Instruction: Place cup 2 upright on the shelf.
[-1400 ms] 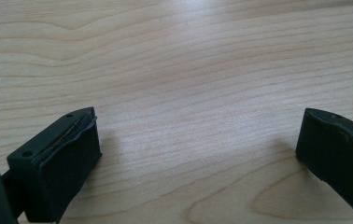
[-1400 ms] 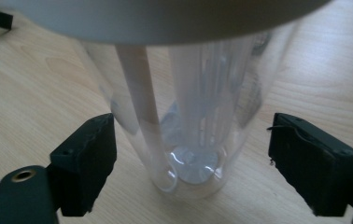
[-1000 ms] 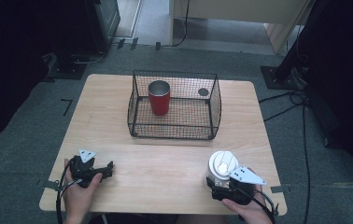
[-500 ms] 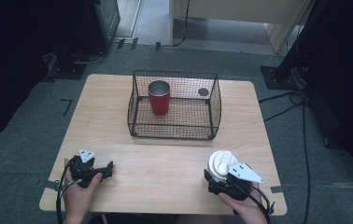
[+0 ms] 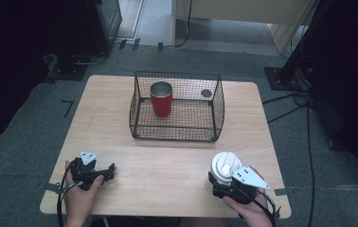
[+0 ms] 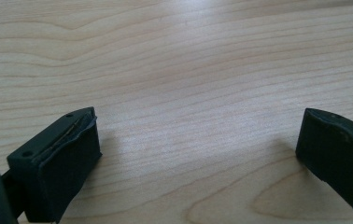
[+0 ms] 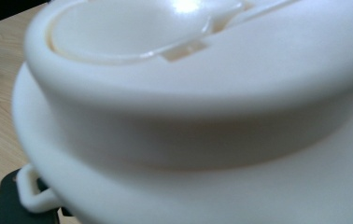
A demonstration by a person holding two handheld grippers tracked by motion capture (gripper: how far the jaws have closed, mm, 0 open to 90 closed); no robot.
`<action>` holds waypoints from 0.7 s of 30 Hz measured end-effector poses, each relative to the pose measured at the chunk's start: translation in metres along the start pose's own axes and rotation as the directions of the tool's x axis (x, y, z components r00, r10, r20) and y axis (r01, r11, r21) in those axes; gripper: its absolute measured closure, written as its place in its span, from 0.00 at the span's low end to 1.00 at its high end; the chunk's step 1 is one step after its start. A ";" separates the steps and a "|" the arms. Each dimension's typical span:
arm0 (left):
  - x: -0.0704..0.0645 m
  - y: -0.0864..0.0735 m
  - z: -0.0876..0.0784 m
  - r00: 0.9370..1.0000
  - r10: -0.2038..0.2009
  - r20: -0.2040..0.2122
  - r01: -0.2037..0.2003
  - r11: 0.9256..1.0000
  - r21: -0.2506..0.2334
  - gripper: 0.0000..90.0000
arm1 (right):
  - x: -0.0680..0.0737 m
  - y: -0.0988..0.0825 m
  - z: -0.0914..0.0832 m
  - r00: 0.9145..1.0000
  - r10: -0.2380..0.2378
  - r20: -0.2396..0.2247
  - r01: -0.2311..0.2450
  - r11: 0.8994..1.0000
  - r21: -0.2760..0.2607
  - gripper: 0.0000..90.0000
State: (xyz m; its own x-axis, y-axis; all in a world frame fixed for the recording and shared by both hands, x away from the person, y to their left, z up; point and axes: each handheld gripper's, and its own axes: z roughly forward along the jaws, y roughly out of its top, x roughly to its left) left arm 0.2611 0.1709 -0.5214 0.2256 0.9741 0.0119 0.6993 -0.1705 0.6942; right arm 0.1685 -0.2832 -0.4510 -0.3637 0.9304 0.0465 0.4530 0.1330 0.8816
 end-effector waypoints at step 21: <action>0.000 0.000 0.000 1.000 0.000 0.000 0.000 1.000 0.000 0.00 | 0.003 0.009 -0.001 0.999 0.000 0.036 0.002 0.999 -0.047 0.18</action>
State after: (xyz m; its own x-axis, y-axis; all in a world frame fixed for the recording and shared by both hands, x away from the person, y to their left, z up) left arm 0.2611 0.1708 -0.5214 0.2255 0.9742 0.0118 0.6993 -0.1703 0.6942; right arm 0.1704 -0.2794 -0.4420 -0.3347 0.9419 0.0296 0.4137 0.1186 0.9026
